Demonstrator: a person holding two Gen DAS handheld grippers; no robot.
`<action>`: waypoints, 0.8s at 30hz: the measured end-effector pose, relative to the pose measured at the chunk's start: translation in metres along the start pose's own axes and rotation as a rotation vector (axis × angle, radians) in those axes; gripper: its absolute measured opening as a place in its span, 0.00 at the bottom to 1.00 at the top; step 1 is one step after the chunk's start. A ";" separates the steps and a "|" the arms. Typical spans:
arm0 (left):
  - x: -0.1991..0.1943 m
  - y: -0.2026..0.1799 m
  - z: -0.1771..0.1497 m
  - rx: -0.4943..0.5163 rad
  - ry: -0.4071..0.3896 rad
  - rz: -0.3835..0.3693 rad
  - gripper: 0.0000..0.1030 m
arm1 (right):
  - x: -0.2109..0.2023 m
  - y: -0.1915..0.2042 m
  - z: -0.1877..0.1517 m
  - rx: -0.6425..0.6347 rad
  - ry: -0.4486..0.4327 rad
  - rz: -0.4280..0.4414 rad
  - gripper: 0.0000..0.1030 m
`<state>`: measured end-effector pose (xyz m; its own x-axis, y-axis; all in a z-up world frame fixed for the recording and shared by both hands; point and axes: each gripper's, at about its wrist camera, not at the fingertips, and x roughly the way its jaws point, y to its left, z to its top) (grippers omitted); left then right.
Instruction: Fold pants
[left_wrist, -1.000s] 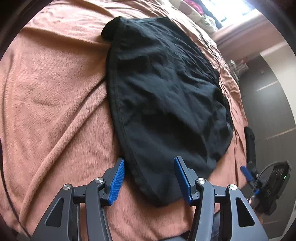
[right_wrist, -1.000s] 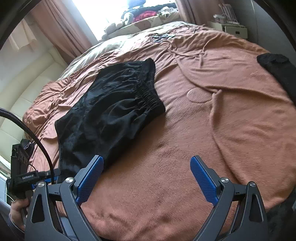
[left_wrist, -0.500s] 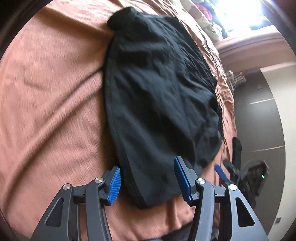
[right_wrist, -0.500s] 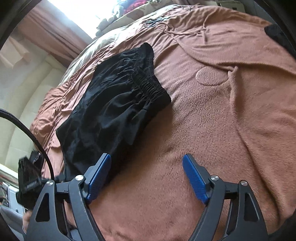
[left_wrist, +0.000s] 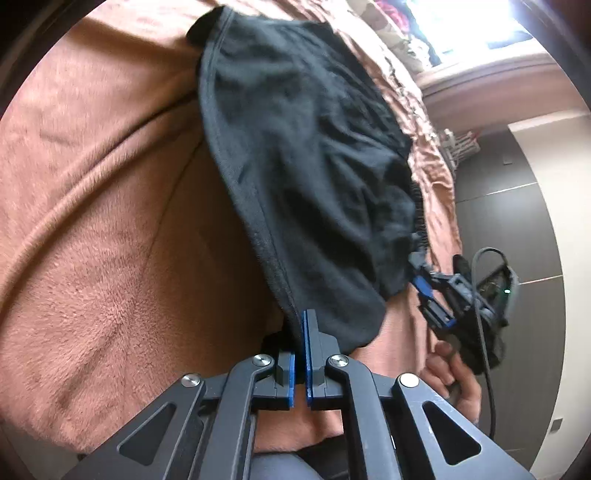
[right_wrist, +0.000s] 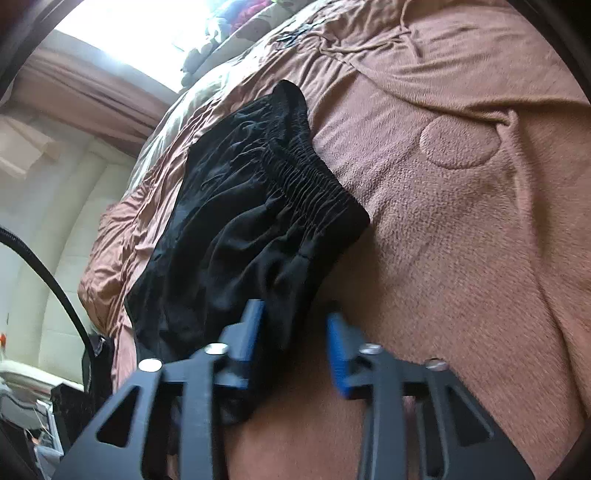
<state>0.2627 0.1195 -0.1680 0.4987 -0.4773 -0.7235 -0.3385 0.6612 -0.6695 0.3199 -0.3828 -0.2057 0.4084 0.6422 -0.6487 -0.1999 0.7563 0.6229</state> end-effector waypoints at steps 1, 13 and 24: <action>-0.006 -0.003 0.001 0.007 -0.013 -0.001 0.03 | 0.000 0.001 0.000 0.002 -0.004 0.004 0.06; -0.061 -0.054 0.038 0.113 -0.158 -0.078 0.03 | -0.023 0.020 0.005 -0.017 -0.112 0.071 0.02; -0.094 -0.090 0.096 0.155 -0.265 -0.101 0.03 | -0.028 0.036 0.027 -0.026 -0.168 0.128 0.02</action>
<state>0.3228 0.1602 -0.0233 0.7213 -0.3910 -0.5717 -0.1612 0.7080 -0.6875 0.3258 -0.3772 -0.1535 0.5204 0.7052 -0.4815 -0.2820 0.6741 0.6827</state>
